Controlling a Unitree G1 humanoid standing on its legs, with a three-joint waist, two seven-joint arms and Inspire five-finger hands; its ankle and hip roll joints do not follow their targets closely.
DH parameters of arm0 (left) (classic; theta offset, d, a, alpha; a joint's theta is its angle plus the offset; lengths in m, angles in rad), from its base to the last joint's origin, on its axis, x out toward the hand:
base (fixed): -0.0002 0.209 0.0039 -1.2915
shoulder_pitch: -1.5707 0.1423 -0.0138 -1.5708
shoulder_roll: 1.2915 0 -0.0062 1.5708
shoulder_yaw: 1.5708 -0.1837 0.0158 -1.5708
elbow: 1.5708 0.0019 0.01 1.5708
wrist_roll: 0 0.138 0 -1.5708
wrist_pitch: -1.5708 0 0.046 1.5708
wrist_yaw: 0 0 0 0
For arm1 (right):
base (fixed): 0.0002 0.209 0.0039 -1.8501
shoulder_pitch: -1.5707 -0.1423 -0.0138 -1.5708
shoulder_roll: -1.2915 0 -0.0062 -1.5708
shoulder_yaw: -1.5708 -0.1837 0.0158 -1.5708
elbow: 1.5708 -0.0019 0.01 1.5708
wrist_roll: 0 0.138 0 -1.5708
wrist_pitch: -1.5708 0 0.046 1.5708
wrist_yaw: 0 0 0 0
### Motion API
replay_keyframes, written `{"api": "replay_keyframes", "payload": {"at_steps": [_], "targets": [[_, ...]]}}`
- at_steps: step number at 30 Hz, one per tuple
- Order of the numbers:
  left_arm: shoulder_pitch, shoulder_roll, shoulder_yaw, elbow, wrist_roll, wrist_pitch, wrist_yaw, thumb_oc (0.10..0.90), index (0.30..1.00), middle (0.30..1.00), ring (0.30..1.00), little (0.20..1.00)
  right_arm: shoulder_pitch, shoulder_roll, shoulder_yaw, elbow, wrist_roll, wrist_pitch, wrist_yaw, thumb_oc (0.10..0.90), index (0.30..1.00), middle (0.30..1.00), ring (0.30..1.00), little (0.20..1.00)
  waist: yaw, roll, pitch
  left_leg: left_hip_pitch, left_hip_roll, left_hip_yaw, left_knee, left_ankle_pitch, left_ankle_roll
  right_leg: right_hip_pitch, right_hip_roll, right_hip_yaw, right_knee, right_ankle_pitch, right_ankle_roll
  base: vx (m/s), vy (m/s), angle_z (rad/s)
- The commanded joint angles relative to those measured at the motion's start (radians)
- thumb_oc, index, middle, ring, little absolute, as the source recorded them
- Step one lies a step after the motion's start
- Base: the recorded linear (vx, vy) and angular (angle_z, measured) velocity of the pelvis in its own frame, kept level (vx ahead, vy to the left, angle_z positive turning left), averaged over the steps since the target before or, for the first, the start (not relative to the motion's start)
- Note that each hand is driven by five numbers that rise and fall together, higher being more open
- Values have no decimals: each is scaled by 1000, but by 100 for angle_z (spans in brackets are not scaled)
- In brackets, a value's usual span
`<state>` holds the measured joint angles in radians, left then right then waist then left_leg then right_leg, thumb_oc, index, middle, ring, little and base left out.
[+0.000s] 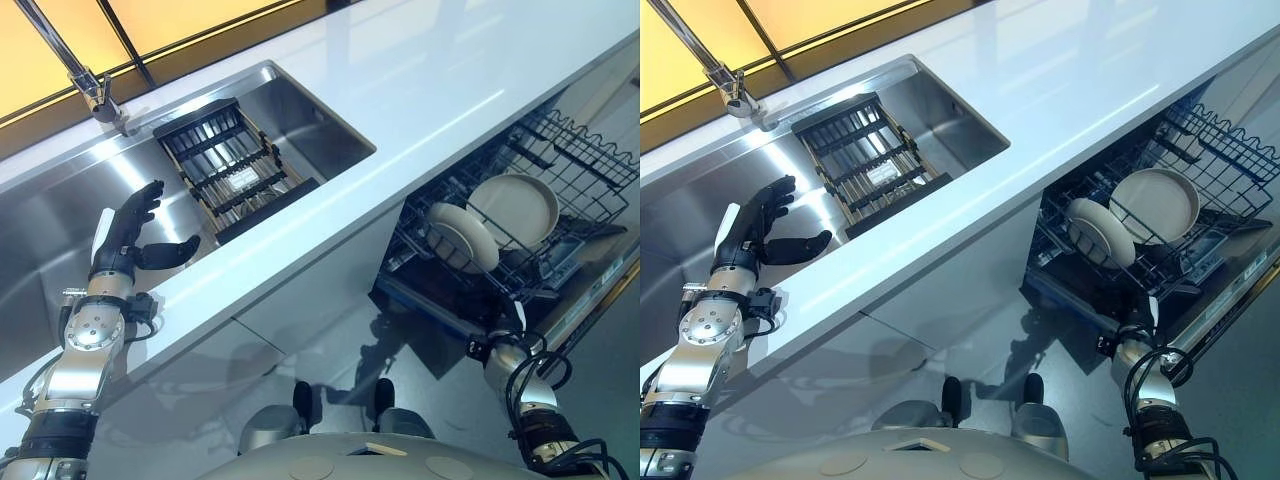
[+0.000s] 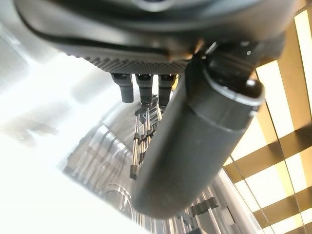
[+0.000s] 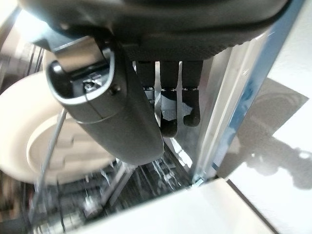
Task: Pick up plates and place into dishwasher.
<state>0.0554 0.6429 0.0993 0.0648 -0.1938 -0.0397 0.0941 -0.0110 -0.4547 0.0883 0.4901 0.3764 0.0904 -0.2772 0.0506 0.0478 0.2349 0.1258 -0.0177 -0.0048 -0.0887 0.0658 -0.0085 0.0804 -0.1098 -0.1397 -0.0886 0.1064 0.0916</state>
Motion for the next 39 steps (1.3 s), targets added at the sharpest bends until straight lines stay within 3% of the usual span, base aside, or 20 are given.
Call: {"api": "replay_keyframes", "payload": {"at_steps": [1, 7, 10, 13, 18, 23, 29, 30, 39], "targets": [[-133, 51, -37, -30, 23, -38, 49, 800, 900, 900, 900, 900, -312, -94, 84, -183, -125, -83, 51, 100, 300, 300, 300, 200, 36, -11, -27, -82, -27, -16, 103, -53, -7, -6, 40, -38, 144, -130, -3, 64, 43, 12], [-181, 53, -80, 9, 21, -40, 33, 800, 900, 900, 900, 900, -463, -85, 159, -164, -129, -12, 5, 100, 300, 300, 300, 200, 66, -22, -40, -77, -37, -39, 105, -60, 0, 2, 37, -53, 149, -136, -6, 55, 35, 14], [-163, 54, -66, -5, 20, -42, 23, 800, 900, 900, 900, 900, -431, -85, 146, -155, -133, 8, 6, 100, 300, 300, 300, 200, 69, -24, -46, -73, -39, -42, 100, -60, 4, 3, 35, -54, 150, -136, -6, 26, 35, 18], [-130, 53, -42, -29, 19, -43, 15, 800, 900, 900, 900, 900, -356, -88, 115, -164, -136, -15, 26, 100, 300, 300, 300, 200, 66, -25, -49, -64, -40, -42, 94, -62, 9, 7, 34, -54, 149, -135, -3, 27, 24, 9], [-86, 41, -8, -45, 22, -54, 1, 800, 900, 900, 900, 900, -246, -81, 78, -224, -217, -119, 88, 100, 300, 300, 300, 200, 53, -28, -49, -48, -43, -37, 87, -67, 17, 9, 32, -46, 144, -127, 4, 8, 5, 1], [-67, 29, 3, -39, 32, -74, -10, 800, 900, 900, 900, 900, -171, -74, 63, -259, -226, -84, 166, 100, 300, 300, 300, 200, 34, -31, -48, -37, -45, -23, 76, -70, 19, 8, 32, -33, 139, -121, 15, -7, 3, -3], [-28, 36, 44, -52, 25, -86, 0, 800, 900, 900, 900, 900, -21, -101, 40, -335, -234, -17, 351, 100, 300, 300, 300, 200, -6, -41, -43, -30, -39, 6, 66, -68, 20, -4, 34, -16, 146, -119, 28, -37, 1, -4], [-14, 35, 61, -62, 26, -87, 6, 800, 900, 900, 900, 900, 17, -101, 23, -351, -226, -5, 368, 800, 900, 900, 900, 900, -16, -45, -40, -29, -37, 14, 66, -69, 21, -7, 34, -13, 146, -117, 31, -51, -22, -16], [51, 24, 114, -87, 22, -110, 27, 800, 900, 900, 900, 900, 149, -79, -65, -391, -198, -50, 351, 800, 900, 900, 900, 900, -53, -50, -24, -31, -33, 42, 68, -72, 21, -16, 40, 5, 142, -114, 36, -40, -10, -11]]}}
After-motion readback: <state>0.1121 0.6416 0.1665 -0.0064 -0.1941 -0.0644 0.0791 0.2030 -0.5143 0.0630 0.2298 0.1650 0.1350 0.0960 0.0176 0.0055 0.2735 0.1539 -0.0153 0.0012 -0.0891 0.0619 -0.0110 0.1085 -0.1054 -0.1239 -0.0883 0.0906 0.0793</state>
